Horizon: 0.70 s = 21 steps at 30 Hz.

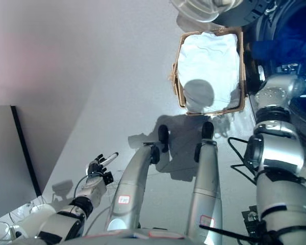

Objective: Put the clothes in the basket into the washing machine.

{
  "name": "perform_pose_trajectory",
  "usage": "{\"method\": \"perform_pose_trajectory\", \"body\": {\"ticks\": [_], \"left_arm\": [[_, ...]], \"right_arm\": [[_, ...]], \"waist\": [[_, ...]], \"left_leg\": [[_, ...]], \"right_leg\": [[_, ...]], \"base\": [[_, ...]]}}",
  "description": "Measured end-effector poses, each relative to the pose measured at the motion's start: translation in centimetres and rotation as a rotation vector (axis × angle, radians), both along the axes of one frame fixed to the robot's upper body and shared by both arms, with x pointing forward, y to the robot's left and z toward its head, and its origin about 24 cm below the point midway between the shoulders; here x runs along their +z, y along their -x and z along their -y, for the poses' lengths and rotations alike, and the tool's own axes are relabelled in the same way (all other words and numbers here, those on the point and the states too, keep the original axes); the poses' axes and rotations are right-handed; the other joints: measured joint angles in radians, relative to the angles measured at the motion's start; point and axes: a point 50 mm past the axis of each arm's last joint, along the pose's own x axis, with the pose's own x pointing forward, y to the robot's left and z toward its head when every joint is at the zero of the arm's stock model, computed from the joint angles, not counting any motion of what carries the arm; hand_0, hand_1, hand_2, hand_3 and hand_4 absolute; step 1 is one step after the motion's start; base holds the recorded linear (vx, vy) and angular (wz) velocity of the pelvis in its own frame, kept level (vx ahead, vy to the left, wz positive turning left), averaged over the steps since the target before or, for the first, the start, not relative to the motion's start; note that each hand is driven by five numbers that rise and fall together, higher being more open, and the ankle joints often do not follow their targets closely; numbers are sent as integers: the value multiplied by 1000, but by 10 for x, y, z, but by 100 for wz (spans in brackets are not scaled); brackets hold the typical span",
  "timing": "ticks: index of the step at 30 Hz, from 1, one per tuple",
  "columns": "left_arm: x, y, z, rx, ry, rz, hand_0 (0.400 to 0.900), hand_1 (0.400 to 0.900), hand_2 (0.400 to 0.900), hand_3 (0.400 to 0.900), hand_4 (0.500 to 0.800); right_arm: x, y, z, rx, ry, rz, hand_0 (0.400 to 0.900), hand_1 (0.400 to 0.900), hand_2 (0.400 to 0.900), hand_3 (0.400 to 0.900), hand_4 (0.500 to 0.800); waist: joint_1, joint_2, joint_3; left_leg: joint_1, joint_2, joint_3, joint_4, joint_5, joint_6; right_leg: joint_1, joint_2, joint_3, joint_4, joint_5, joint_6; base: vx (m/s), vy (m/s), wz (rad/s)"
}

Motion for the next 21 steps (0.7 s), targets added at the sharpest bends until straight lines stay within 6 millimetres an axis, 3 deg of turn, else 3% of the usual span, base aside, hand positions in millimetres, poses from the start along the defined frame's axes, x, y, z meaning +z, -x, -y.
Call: {"method": "perform_pose_trajectory", "body": {"ticks": [5, 21], "left_arm": [[-5, 6, 5, -22, 10, -20, 900, 900, 900, 900, 800], [-8, 7, 14, -35, 33, -29, 900, 900, 900, 900, 800]], "right_arm": [[-2, 4, 11, 7, 44, -64, 900, 900, 900, 900, 800], [4, 0, 4, 36, 76, -6, 900, 900, 900, 900, 800]], "waist": [[2, 13, -8], [-3, 32, -20]], "left_leg": [[8, 0, 3, -19, 4, -6], [33, -1, 4, -51, 28, -19]], "right_leg": [[-1, -2, -1, -3, -4, -3], [5, -4, -7, -1, -1, -21]], "base": [[0, 0, 0], [6, -3, -1]]}}
